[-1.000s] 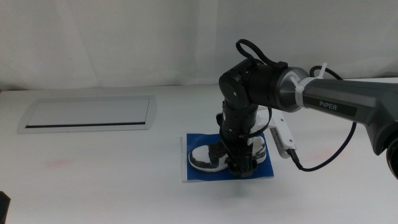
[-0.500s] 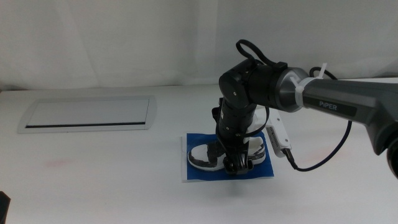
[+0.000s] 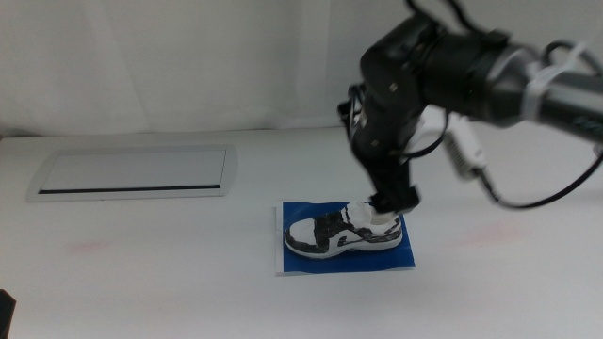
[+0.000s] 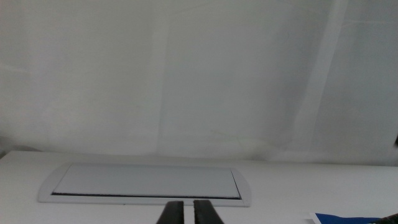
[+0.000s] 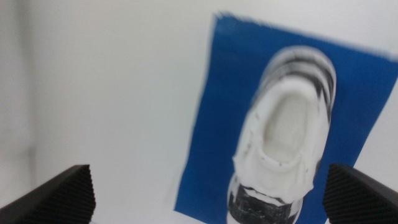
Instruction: Use one arm to grab the shoe from the table and place it on the mat.
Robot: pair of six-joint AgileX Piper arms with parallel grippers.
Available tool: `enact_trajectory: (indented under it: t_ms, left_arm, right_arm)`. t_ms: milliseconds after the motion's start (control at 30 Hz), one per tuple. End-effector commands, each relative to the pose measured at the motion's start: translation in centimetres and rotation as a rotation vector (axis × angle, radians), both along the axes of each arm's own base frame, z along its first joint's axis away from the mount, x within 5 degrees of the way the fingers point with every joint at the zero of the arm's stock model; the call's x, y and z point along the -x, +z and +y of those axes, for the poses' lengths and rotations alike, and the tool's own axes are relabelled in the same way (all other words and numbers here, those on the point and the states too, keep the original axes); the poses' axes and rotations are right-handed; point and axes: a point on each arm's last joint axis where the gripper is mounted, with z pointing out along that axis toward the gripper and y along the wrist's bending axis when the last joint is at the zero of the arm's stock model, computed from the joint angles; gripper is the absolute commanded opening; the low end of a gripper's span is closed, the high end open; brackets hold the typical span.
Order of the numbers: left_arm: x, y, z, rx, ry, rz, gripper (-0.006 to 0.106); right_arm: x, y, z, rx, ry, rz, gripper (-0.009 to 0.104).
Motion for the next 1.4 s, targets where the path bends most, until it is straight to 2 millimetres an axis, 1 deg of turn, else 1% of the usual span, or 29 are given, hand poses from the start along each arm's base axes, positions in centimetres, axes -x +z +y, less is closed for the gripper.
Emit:
enact_trajectory:
  t_ms: [0, 167, 300, 367, 467, 567, 700, 933, 1100, 1233, 1367]
  left_arm:
    - [0.1, -1.1, 0.0, 0.007, 0.001, -0.002, -0.003]
    - [0.1, -1.1, 0.0, 0.007, 0.001, -0.002, -0.003]
    - [0.1, -1.1, 0.0, 0.007, 0.001, -0.002, -0.003]
    - [0.1, -1.1, 0.0, 0.007, 0.001, -0.002, -0.003]
    - [0.1, -1.1, 0.0, 0.007, 0.001, -0.002, -0.003]
    - [0.1, -1.1, 0.0, 0.007, 0.001, -0.002, -0.003]
    - [0.1, -1.1, 0.0, 0.007, 0.001, -0.002, -0.003]
    - [0.1, -1.1, 0.0, 0.007, 0.001, -0.002, -0.003]
    - [0.1, -1.1, 0.0, 0.007, 0.001, -0.002, -0.003]
    - [0.1, -1.1, 0.0, 0.007, 0.001, -0.002, -0.003]
    - [0.1, -1.1, 0.0, 0.007, 0.001, -0.002, -0.003]
  right_arm:
    - [0.4, 2.4, -1.3, 0.063, 0.045, -0.054, 0.103]
    - [1.1, 6.0, -3.3, 0.208, 0.196, -0.152, 0.103]
    - [1.6, 8.1, -4.4, 0.342, 0.375, -0.195, 0.103]
    - [1.8, 8.7, -4.8, 0.412, 0.483, -0.202, 0.103]
    - [2.0, 9.1, -5.1, 0.524, 0.683, -0.199, 0.103]
    - [2.0, 9.1, -5.1, 0.628, 0.885, -0.178, 0.103]
    - [2.0, 9.1, -5.2, 0.722, 1.070, -0.161, 0.103]
    - [1.8, 9.4, -6.0, 0.932, 1.285, -0.084, 0.099]
    - [1.8, 9.6, -6.6, 1.079, 1.498, 0.010, 0.098]
    - [2.0, 9.5, -6.6, 1.110, 1.597, 0.032, 0.093]
    - [1.4, 9.9, -7.8, 1.057, 1.567, 0.002, 0.086]
